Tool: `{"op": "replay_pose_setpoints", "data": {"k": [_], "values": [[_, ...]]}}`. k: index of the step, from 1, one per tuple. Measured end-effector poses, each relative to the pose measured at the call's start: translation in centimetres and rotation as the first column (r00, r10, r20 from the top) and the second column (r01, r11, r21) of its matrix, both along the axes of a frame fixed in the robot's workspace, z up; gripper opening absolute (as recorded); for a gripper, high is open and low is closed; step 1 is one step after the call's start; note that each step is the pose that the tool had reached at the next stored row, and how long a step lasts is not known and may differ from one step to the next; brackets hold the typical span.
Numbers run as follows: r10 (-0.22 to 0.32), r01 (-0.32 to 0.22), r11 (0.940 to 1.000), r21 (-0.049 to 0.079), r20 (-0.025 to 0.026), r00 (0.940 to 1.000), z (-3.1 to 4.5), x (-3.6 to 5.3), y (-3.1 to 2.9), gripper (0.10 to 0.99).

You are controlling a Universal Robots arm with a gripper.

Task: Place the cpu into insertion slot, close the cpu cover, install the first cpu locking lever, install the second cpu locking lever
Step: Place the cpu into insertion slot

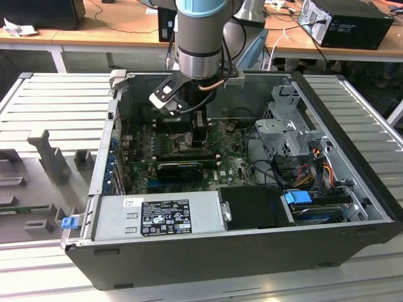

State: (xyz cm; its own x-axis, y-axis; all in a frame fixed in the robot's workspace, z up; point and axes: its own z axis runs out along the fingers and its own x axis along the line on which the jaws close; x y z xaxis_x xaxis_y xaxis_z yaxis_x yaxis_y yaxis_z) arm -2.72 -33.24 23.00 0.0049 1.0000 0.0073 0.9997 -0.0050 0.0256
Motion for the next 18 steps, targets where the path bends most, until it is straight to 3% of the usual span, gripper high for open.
{"op": "replay_pose_setpoints", "data": {"k": [7,13,18], "values": [[0.002,-0.002,1.0000,0.001,-0.0001,1.0000,-0.87,-0.89,0.31,0.525],[0.003,-0.003,1.0000,0.001,0.0000,1.0000,-1.88,-0.96,1.12,0.525],[0.003,-0.003,1.0000,0.001,-0.0001,1.0000,-2.75,-1.02,1.17,0.525]]}}
